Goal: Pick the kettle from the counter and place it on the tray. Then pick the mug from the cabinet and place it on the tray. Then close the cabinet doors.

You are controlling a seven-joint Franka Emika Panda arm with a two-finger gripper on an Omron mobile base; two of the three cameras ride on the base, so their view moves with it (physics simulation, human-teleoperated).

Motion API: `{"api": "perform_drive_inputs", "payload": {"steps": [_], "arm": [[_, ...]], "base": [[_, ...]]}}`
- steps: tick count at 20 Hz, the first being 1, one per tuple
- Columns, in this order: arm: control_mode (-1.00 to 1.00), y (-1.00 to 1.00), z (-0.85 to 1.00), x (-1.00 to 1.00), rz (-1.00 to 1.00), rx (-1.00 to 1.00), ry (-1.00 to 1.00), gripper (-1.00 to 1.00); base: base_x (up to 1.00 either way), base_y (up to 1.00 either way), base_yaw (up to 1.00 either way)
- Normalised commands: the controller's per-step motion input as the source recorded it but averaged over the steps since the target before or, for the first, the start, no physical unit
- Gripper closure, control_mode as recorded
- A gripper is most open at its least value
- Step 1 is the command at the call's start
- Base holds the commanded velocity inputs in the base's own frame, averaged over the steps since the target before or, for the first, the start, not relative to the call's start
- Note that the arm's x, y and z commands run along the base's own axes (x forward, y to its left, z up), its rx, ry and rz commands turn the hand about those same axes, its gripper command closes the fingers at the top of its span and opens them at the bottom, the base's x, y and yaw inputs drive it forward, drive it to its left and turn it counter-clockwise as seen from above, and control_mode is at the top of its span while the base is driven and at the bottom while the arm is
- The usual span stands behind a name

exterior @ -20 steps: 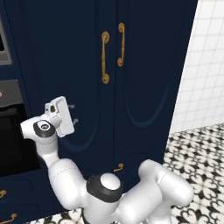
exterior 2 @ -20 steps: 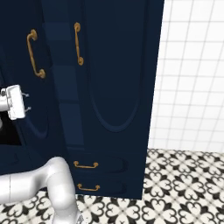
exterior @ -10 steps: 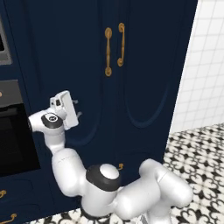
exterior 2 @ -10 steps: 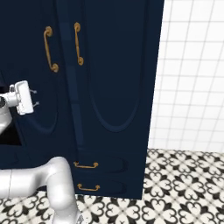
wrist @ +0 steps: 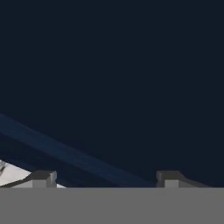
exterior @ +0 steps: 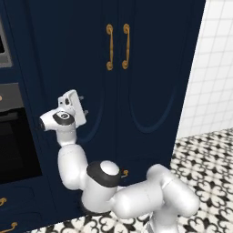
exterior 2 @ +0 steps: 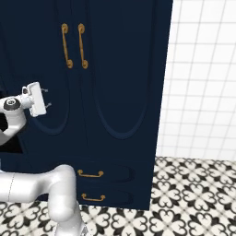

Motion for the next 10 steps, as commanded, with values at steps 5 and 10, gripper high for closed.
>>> {"api": "perform_drive_inputs", "payload": {"steps": [5, 10], "arm": [[-1.00, -0.27, 0.00, 0.61, 0.09, 0.00, 0.00, -1.00], [-1.00, -0.21, 0.00, 0.61, 0.09, 0.00, 0.01, -1.00]], "base": [[0.00, 0.00, 0.00], [0.00, 0.00, 0.00]]}}
